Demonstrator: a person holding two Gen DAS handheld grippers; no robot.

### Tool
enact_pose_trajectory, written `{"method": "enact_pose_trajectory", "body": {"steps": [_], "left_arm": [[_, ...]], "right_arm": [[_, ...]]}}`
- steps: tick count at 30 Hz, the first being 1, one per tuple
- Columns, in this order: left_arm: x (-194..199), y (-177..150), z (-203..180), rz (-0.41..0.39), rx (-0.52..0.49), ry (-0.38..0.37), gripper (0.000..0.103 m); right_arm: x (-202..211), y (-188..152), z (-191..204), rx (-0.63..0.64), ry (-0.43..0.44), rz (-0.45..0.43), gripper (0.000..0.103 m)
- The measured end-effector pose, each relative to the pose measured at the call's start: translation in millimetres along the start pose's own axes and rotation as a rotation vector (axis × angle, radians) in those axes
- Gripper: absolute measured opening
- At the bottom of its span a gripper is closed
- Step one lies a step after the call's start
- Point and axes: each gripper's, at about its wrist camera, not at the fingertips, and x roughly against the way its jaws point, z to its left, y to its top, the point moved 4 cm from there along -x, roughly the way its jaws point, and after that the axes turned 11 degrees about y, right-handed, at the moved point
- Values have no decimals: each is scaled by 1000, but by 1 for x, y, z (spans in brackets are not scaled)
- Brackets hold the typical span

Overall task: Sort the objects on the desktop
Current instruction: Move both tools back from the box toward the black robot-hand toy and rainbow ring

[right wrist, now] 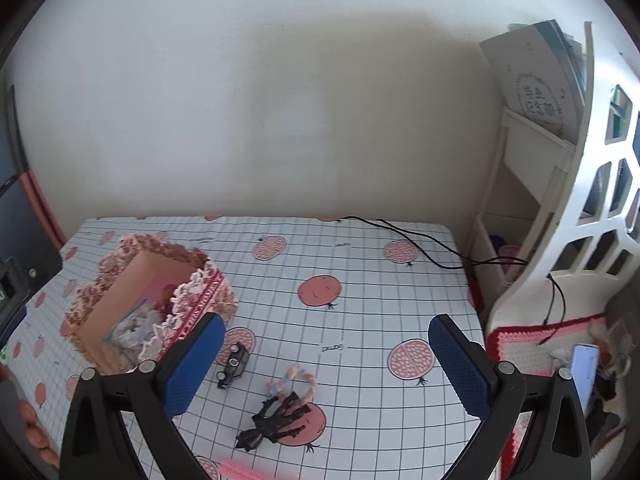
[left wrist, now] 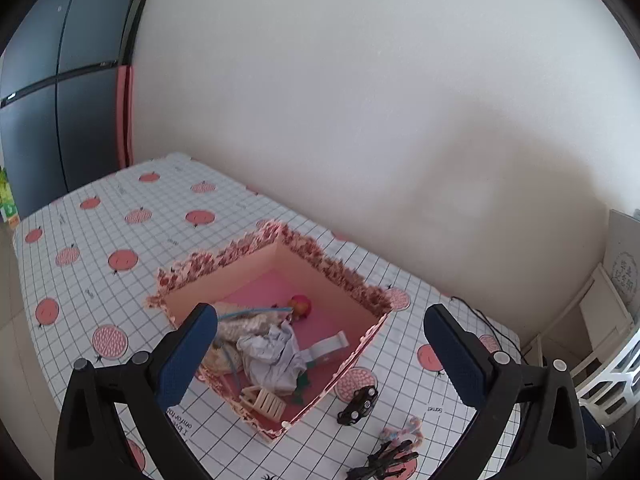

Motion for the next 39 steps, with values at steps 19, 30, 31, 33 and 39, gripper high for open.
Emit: {"method": "enact_pose_trajectory", "body": {"steps": [19,30,31,33,39], "left_arm": [[-12,-30,-47,113,-113,-155,103],[-38,-54,-62,222,-132,-203,103],[-41,-57,-64,235,-141,-205,103],[-48,-67,-69,271,-168,-207,103],[-70,-97,-81,376,-229,-191,103]], "right_arm": [[5,-7,-36,-115,47,-42,103],[-13,-26,-52,-124,27,14,103],[-14,-27,-55,-127,28,-1,103],[-15,-29,-60,-149,39,-9,103],[-37,-47,-71,-195,3,98,103]]}}
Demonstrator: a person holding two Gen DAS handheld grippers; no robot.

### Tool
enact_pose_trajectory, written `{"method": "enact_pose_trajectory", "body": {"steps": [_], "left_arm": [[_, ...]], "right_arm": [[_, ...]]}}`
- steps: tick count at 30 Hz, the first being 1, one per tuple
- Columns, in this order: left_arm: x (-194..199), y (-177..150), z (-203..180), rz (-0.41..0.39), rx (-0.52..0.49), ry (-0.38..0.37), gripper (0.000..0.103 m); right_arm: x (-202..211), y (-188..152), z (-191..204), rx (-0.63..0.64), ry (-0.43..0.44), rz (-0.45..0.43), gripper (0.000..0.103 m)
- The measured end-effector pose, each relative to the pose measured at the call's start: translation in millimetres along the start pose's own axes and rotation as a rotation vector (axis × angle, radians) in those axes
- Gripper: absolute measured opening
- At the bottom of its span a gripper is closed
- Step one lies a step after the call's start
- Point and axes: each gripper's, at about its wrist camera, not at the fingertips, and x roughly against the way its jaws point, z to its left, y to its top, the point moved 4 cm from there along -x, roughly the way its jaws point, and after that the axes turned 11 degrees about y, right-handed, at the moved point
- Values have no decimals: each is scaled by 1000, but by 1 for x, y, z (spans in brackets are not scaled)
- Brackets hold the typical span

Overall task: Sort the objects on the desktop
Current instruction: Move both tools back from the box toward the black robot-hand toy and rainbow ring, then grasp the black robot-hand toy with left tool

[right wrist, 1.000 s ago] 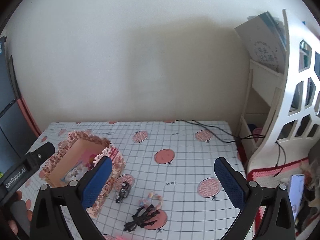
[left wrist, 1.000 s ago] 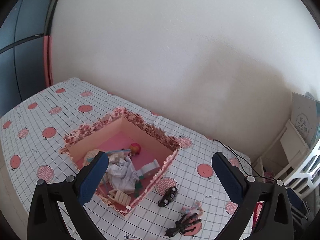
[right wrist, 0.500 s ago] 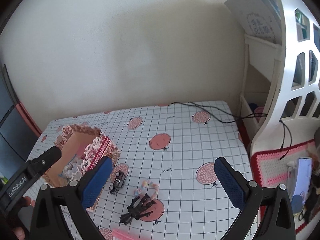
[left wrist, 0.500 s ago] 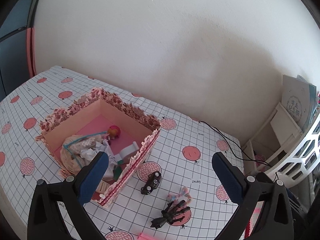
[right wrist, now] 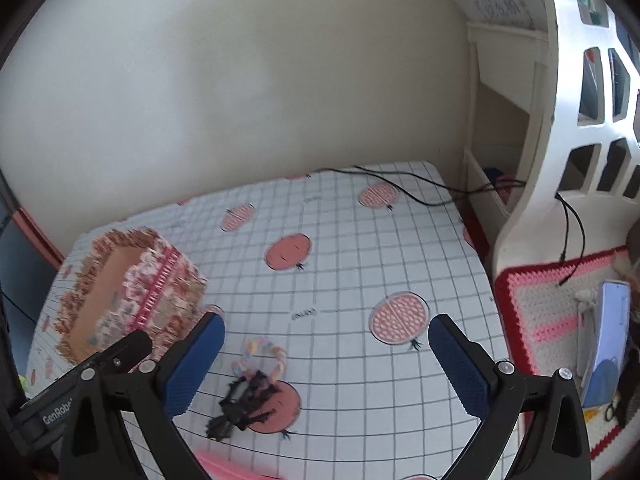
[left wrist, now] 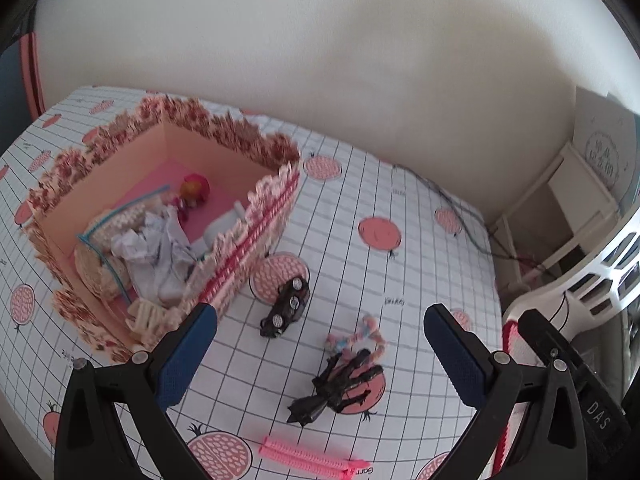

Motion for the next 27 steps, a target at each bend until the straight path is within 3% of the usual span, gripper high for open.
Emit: {"method": "enact_pose_trajectory", "body": {"steps": [5,9,19,23,27], "left_arm": [[-31,-20,-9,106,-43,36,103],[-44,-31,-12,143,-67,64,103],[-85,-64,-17,300,-112,78,103],[-91,-69,-15,329,-109,98,103],[-91,-72,-17,344,-86,61,103]], "right_arm": [[-29,-19,-18,-57,-24,119,103],[-48,-36,-38,-122,-49,180,103],[-70,-58,-58,-206,-59,231,103],[-68,-56,-55,-235,-18,212,103],[-67,-53,-50,-240,3,185,103]]}}
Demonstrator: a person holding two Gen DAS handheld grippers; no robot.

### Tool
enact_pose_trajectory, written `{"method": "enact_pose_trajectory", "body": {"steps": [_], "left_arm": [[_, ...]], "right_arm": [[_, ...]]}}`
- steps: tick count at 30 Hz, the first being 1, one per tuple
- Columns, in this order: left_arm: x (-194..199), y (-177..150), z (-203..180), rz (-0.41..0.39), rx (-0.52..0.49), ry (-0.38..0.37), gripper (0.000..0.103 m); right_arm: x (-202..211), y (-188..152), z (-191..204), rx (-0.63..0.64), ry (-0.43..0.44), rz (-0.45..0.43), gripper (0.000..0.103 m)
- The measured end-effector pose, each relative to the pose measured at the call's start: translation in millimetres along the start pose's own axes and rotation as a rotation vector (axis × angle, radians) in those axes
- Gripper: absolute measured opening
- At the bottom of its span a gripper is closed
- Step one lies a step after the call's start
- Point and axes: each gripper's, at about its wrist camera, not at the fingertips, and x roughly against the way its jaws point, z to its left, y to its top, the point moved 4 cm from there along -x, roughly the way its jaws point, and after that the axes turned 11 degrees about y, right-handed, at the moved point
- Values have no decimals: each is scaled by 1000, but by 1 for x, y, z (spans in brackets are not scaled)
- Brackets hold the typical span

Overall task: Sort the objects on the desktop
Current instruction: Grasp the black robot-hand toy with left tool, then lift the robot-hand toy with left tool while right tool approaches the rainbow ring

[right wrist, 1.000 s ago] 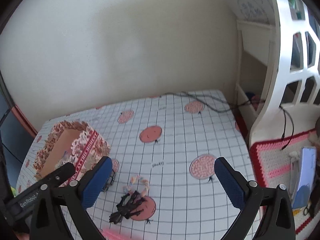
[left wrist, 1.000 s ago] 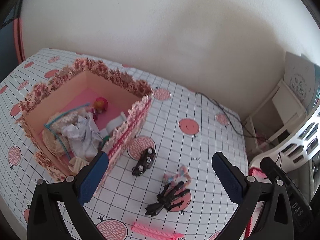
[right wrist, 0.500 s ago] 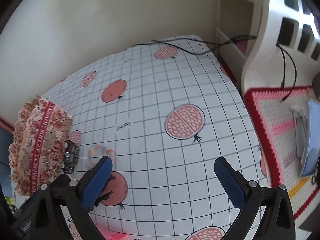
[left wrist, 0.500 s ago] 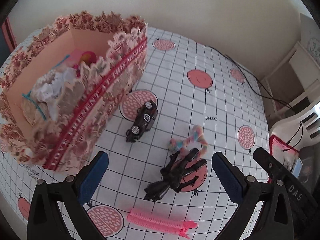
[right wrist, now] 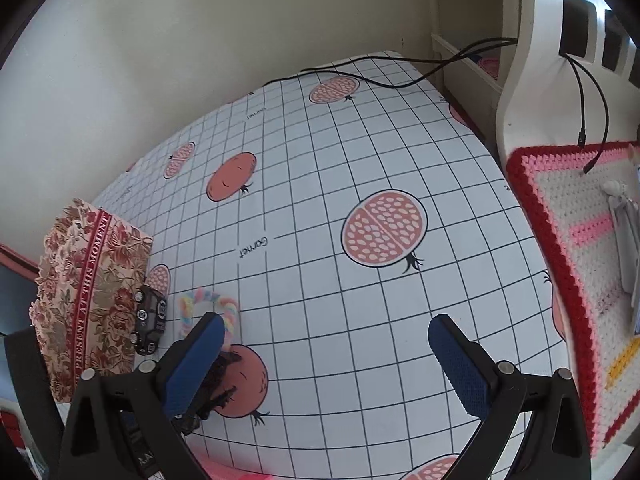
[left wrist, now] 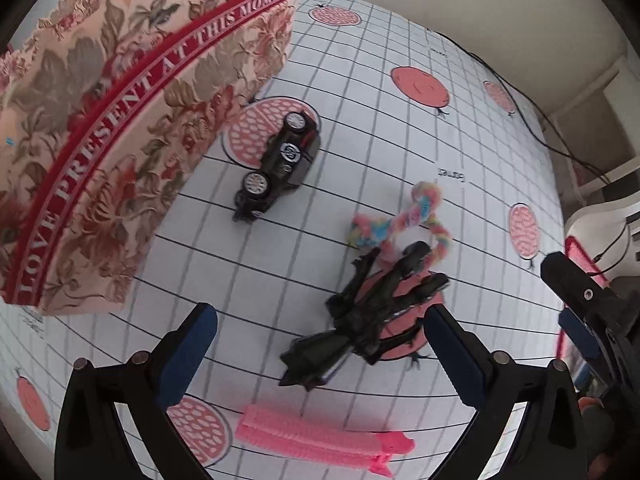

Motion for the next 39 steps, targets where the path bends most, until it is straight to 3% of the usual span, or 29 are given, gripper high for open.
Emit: {"method": "enact_pose_trajectory", "body": {"steps": [7,15,20,23,25,28,30,39], "left_arm": [[-1,-4,-13,-26,-74,29,97],[-5,-9,-19,-25,-128,64,76],[-3,-12,-19,-34,-168,94,68],[1,-11,-16,-36,-163,71,50],[2,-11,-12,-26,-154,54,41],[3,-11,-8,-19,-153,30,38],[4,-10,-4,-9,-136,-4,25],[7,0,20,1,-76,-27,25]], "right_arm": [[1,1,5,2,27,-17,103],[0,0,11,11,37,-20,103],[-6,-2,16,26,29,-1,103],[-7,-3,17,27,28,3,103],[-7,-3,19,34,29,1,103],[-7,-2,22,44,32,-3,103],[-8,-3,23,40,37,1,103],[-13,-4,36,62,76,-12,103]]}}
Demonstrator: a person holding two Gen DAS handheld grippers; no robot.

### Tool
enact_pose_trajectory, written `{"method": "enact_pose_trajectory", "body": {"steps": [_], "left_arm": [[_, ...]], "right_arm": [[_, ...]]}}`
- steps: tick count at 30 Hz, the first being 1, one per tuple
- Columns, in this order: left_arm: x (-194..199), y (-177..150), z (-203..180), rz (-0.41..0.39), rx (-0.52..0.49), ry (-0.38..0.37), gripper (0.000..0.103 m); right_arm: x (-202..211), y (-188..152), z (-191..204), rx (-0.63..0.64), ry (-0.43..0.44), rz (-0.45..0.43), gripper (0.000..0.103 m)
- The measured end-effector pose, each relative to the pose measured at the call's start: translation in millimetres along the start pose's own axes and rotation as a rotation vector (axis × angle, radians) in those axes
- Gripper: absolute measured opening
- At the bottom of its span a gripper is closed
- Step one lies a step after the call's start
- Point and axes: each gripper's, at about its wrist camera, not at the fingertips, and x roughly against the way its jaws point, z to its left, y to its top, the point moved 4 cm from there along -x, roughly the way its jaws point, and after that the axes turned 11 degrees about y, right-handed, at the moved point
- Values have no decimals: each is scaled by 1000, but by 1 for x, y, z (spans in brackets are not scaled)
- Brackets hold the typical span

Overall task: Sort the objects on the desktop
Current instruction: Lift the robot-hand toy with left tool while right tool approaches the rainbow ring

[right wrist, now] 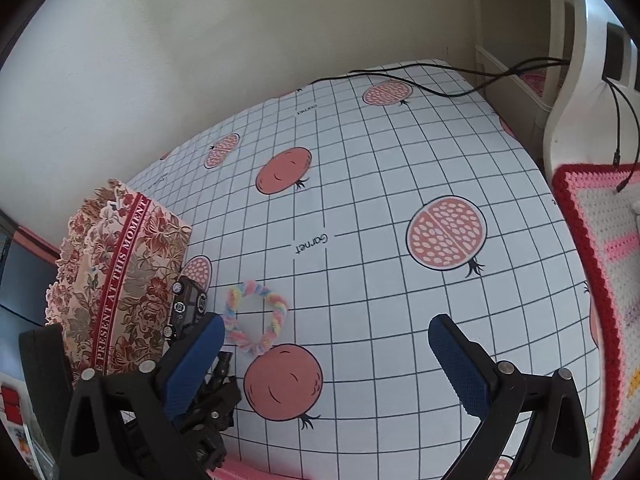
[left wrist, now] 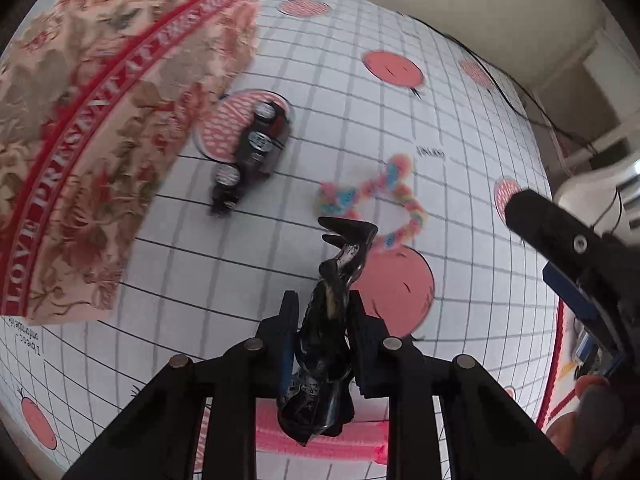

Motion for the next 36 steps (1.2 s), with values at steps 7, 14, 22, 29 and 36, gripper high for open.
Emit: {"method": "enact_pose_trajectory", "body": {"steps": [7,14,22,29,36], "left_arm": [[12,-2,26,-34,108,-7,25],[5,16,35,-55,180,-9,25],[1,27,41,-63,202,-25,25],[2,30,48,-69,221,-35,25],[1,30,47,-69,217,-38,25]], "right_arm": [[-4,-1,11,17,15,-10,103],[-15,-3,26,42,17,-5,103],[-36,-6,42,67,28,10,93],[-57,-12,47,71,12,41,82],[-64,-12,47,45,-9,43,75]]}}
